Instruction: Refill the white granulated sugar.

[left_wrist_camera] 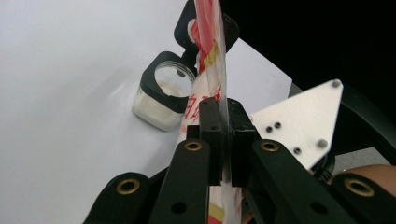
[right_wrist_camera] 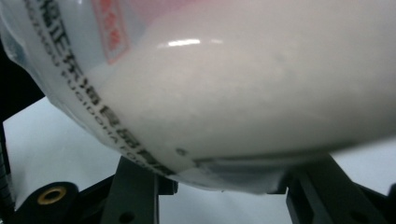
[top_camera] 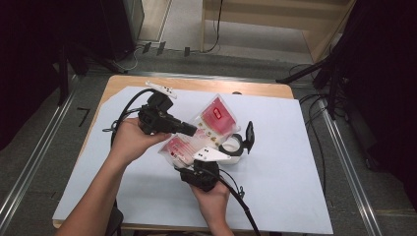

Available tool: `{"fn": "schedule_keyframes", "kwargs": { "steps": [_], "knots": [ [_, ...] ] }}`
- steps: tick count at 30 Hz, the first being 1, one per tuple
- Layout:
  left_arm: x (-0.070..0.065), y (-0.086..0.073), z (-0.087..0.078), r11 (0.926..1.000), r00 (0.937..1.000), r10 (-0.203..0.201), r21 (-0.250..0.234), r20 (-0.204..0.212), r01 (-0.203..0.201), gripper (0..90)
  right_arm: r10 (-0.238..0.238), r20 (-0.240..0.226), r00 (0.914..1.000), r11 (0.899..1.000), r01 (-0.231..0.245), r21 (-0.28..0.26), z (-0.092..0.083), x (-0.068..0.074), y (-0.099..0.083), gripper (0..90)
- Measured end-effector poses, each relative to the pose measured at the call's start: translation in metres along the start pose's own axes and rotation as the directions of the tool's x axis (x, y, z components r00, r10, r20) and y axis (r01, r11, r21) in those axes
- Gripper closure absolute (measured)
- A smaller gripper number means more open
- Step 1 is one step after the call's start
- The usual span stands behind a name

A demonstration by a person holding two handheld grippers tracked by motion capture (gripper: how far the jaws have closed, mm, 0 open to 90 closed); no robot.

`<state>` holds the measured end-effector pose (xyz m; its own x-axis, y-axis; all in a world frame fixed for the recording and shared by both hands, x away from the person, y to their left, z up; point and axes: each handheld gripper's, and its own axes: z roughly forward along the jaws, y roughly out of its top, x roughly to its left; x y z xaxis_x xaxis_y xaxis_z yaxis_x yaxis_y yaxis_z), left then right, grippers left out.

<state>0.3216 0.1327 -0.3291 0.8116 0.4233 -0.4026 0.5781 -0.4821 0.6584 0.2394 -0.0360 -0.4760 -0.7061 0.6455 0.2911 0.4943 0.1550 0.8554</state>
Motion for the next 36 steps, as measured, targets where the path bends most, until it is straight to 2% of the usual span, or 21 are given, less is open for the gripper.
{"fn": "schedule_keyframes", "kwargs": {
  "steps": [1, 5, 10, 13, 17, 19, 23, 27, 31, 33, 36],
  "knots": [
    [0.002, -0.001, -0.001, 1.0000, 0.9999, 0.003, 0.006, -0.010, -0.003, 88.9, 0.007, -0.005, 1.0000, 1.000, -0.007, 0.002, 0.000, -0.001, -0.001, 58.1],
    [0.004, -0.007, -0.004, 1.0000, 0.9999, -0.009, 0.002, -0.006, 0.009, 89.1, 0.025, 0.003, 0.9997, 1.000, -0.025, 0.016, 0.002, -0.006, -0.004, 57.6],
    [0.003, -0.012, -0.008, 0.9998, 0.9998, 0.018, -0.002, -0.005, -0.018, 89.3, 0.041, 0.013, 0.9991, 0.999, -0.041, 0.021, 0.002, -0.010, -0.005, 57.6],
    [0.003, -0.016, -0.012, 0.9985, 0.9986, 0.053, -0.012, -0.011, -0.053, 89.4, 0.058, 0.018, 0.9982, 0.998, -0.058, 0.017, 0.002, -0.014, -0.005, 57.7],
    [0.006, -0.022, -0.018, 0.9984, 0.9986, 0.052, -0.021, -0.007, -0.052, 89.9, 0.077, 0.043, 0.9961, 0.997, -0.077, 0.010, -0.002, -0.021, -0.004, 58.3],
    [0.008, -0.025, -0.019, 0.9982, 0.9984, 0.054, -0.027, 0.014, -0.054, 89.9, 0.069, 0.056, 0.9960, 0.998, -0.070, 0.009, -0.002, -0.022, -0.004, 58.4],
    [0.008, -0.031, -0.019, 0.9979, 0.9982, 0.059, -0.029, 0.012, -0.058, 89.6, 0.051, 0.086, 0.9950, 0.998, -0.052, 0.018, -0.003, -0.023, -0.004, 58.6],
    [0.006, -0.035, -0.021, 0.9958, 0.9960, 0.090, -0.019, -0.001, -0.090, 89.6, 0.067, 0.102, 0.9925, 0.997, -0.070, 0.020, -0.005, -0.028, -0.003, 58.7],
    [0.006, -0.038, -0.023, 0.9954, 0.9957, 0.092, -0.027, 0.003, -0.092, 89.6, 0.072, 0.111, 0.9911, 0.997, -0.074, 0.010, -0.006, -0.028, -0.002, 59.0],
    [0.006, -0.039, -0.025, 0.9949, 0.9953, 0.097, -0.028, 0.006, -0.097, 89.6, 0.093, 0.110, 0.9895, 0.996, -0.094, 0.004, -0.009, -0.030, -0.001, 60.6],
    [0.005, -0.041, -0.024, 0.9937, 0.9939, 0.110, -0.022, 0.005, -0.110, 90.0, 0.142, 0.103, 0.9844, 0.990, -0.139, -0.037, -0.018, -0.039, 0.000, 68.0]
  ]
}}
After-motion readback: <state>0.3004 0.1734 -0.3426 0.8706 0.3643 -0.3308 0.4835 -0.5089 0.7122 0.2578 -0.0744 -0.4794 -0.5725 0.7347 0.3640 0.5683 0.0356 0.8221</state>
